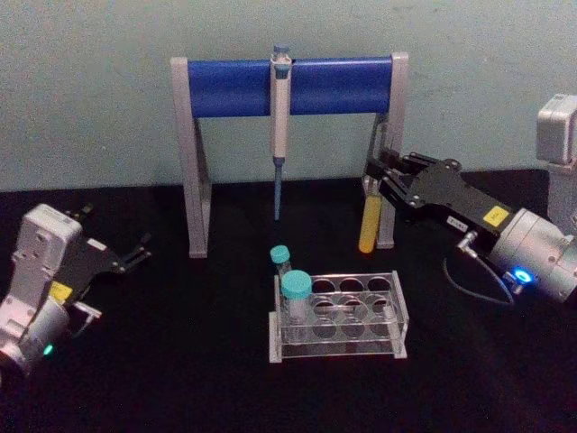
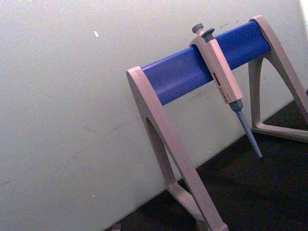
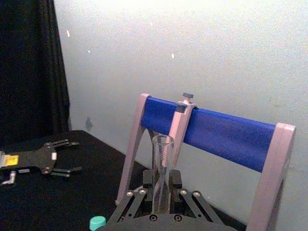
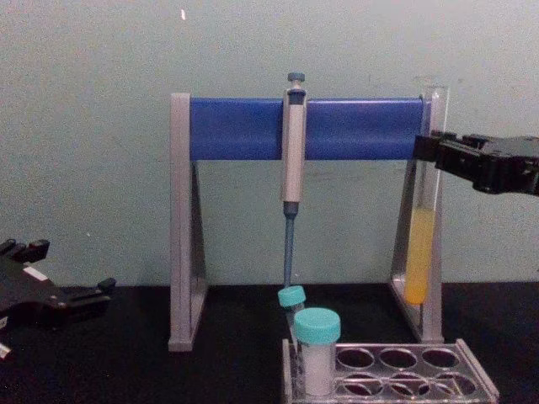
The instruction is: Pick up the test tube from the test tube rack, shake it, then place it back into the test tube rack.
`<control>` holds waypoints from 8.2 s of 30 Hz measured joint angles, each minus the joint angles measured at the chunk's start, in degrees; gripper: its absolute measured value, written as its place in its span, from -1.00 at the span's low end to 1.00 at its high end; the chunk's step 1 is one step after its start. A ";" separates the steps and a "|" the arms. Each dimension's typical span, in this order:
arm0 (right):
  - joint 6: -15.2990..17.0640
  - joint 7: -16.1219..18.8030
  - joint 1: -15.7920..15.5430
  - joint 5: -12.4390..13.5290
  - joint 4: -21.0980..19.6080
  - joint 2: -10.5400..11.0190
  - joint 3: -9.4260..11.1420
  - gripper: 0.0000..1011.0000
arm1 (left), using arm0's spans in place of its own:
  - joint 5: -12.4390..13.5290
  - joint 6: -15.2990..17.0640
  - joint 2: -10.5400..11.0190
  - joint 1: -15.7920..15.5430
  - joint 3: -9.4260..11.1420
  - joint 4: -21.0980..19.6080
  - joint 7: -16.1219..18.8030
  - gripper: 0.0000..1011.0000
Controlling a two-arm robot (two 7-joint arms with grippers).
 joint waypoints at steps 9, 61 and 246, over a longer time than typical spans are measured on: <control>-1.05 0.20 0.28 -1.55 1.21 -1.64 0.23 -0.57 | 0.00 0.00 0.00 0.00 0.00 0.00 0.00 0.98; 3.28 -0.62 0.59 -3.62 -1.74 2.07 0.26 -0.57 | 0.00 0.00 0.00 0.00 0.00 0.00 0.00 0.98; -1.96 8.34 1.48 0.24 5.22 0.75 -4.36 -0.57 | 0.00 0.00 0.00 0.00 0.00 0.00 0.00 0.98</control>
